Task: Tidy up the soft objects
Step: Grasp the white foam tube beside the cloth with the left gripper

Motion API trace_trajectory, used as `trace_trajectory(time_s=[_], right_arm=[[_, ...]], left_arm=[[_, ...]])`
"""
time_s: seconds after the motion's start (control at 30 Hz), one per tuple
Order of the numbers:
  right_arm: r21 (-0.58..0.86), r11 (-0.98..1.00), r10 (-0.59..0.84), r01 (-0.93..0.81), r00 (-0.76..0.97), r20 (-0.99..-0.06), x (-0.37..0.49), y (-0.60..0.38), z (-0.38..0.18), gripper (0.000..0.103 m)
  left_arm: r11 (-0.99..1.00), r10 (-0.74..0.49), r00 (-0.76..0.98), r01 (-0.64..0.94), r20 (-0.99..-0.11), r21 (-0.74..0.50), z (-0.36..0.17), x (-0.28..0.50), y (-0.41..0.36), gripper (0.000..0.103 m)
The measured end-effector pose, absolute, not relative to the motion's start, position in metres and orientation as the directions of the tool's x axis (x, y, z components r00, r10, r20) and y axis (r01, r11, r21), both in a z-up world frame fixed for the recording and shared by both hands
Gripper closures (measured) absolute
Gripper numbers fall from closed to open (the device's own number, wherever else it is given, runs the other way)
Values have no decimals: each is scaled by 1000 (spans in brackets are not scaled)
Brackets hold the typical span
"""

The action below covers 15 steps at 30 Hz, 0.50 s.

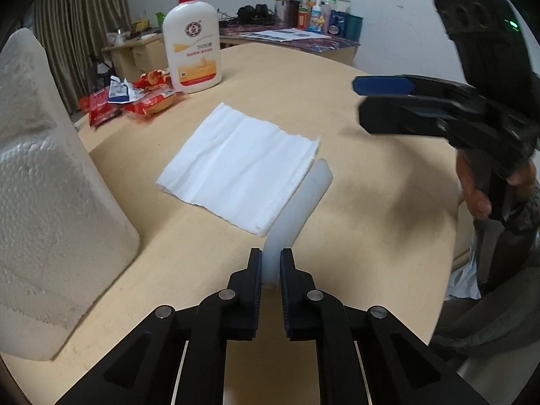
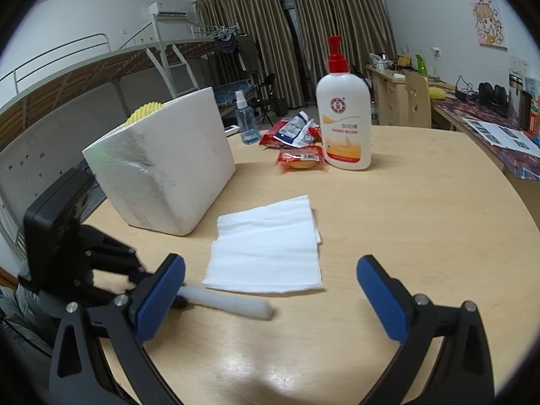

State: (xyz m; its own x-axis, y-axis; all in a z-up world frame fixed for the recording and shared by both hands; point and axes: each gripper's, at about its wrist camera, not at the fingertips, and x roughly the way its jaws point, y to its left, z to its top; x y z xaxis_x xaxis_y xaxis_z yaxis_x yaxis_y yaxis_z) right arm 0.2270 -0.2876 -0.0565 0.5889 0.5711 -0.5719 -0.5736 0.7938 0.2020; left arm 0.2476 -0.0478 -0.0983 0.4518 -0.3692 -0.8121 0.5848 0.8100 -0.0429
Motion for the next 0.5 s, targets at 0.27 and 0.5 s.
trace_trajectory(time_s=[0.27, 0.5], right_arm=[[206, 799, 565, -564, 591, -575, 224, -285, -58, 0], [204, 809, 553, -551, 596, -582, 224, -287, -59, 0]], left_arm=[[793, -426, 408, 598, -807, -115, -101, 254, -45, 71], [800, -400, 437, 595, -806, -74, -101, 251, -49, 96]])
